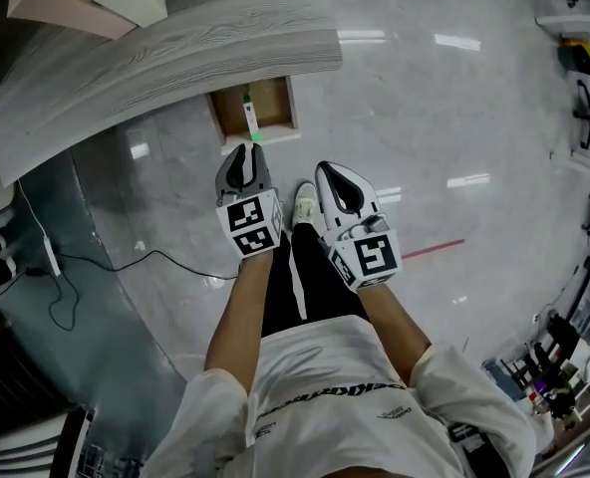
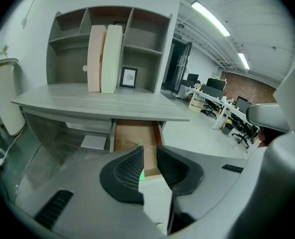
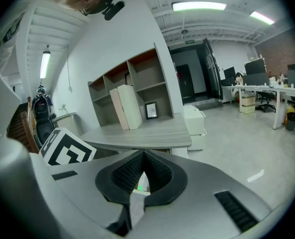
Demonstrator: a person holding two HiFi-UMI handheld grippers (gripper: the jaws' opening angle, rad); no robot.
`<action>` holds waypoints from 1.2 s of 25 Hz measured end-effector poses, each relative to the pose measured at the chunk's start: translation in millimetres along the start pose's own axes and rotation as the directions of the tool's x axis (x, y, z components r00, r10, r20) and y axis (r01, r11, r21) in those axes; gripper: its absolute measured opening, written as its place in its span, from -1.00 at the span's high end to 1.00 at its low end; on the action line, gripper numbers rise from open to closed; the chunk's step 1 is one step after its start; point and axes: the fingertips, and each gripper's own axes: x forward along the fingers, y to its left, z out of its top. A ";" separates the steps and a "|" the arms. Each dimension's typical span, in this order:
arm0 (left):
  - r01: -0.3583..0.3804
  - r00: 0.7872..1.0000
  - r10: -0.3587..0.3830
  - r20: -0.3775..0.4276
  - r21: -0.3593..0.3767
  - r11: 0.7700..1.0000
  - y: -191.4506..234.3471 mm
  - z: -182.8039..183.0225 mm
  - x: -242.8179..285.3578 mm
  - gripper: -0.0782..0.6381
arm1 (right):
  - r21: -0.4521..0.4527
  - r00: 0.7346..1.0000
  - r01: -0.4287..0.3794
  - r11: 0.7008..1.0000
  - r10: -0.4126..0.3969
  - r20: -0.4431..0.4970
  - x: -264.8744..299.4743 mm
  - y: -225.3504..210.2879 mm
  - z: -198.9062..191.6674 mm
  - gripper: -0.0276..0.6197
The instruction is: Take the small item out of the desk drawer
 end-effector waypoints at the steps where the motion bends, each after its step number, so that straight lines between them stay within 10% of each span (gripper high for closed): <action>1: -0.005 1.000 0.005 -0.011 -0.001 1.000 2.5 -3.2 5.5 0.52 | 0.006 1.000 0.002 1.000 -0.002 -0.004 1.2 -1.1 -3.6 0.82; 30: -0.090 0.960 0.077 -0.268 -0.039 0.995 27.4 -88.1 124.6 0.31 | 0.051 0.996 0.037 0.998 -0.033 -0.085 37.0 -26.6 -60.7 0.82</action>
